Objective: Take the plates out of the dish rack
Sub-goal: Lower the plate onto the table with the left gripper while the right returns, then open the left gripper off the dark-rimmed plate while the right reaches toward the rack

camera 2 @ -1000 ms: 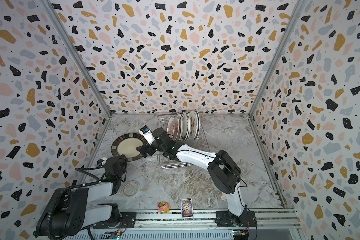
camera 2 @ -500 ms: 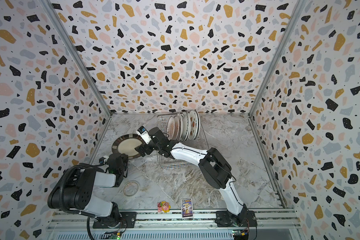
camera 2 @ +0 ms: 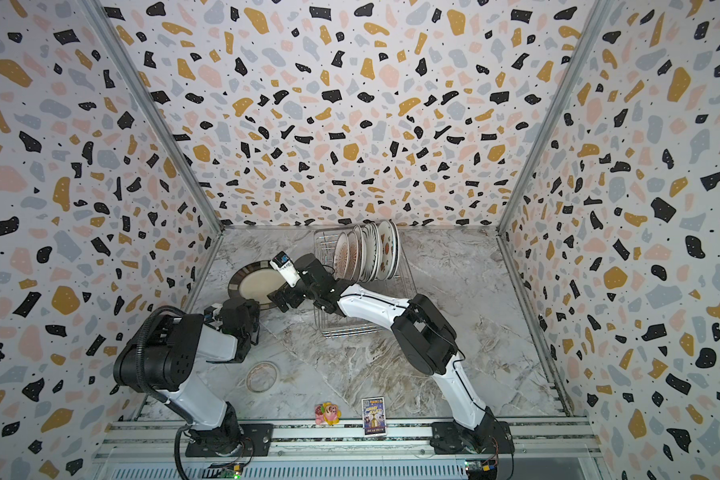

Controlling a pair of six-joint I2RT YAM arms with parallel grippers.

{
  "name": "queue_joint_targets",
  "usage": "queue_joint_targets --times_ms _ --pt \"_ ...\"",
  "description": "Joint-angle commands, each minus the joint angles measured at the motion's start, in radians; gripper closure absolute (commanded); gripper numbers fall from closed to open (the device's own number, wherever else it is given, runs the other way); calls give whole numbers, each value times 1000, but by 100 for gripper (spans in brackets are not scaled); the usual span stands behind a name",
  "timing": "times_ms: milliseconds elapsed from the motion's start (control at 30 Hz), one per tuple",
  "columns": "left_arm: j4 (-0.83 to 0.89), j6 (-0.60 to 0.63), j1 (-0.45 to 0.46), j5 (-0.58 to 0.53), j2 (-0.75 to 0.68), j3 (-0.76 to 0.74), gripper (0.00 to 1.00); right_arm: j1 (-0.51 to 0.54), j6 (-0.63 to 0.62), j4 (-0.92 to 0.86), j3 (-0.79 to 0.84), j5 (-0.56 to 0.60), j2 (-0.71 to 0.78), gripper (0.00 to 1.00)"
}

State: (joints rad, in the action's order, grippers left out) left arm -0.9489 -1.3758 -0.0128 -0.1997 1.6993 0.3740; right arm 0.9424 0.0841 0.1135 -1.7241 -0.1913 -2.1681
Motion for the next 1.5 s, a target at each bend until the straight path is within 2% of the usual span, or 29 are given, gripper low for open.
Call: queue_joint_targets --times_ms 0,233,300,500,700,867,1033,1133,1300,1333,1367,1400,1467 --pt "-131 33 -9 -13 -1 40 86 -8 -11 18 -27 -8 5 1" --pt "-116 37 -18 -19 21 43 83 -9 -6 27 -59 -16 -22 1" --pt "-112 49 -19 -12 23 50 75 -9 -5 20 -69 -12 -27 0" --pt "-99 57 -22 -36 23 42 73 -11 0 27 -71 -1 -29 0" --pt "-93 57 -24 -32 22 42 61 -11 0 28 -66 -6 -17 0" --pt "-64 69 -24 -44 -4 39 44 -10 1 43 -44 -12 -1 0" --pt "47 93 -24 -92 -76 38 24 -8 4 51 -33 -18 10 0" --pt "112 108 -24 -104 -106 48 17 -7 5 49 -31 -17 17 0" --pt "193 113 -24 -122 -137 58 14 1 3 45 -25 -8 39 0" --pt "212 120 -24 -130 -150 60 12 5 0 46 -22 -6 44 0" --pt "226 121 -24 -143 -165 56 4 6 -3 45 -20 -3 50 0" --pt "234 118 -24 -154 -179 49 0 8 -4 46 -17 3 57 0" --pt "248 127 -24 -179 -222 33 0 13 -6 47 -9 16 76 0"
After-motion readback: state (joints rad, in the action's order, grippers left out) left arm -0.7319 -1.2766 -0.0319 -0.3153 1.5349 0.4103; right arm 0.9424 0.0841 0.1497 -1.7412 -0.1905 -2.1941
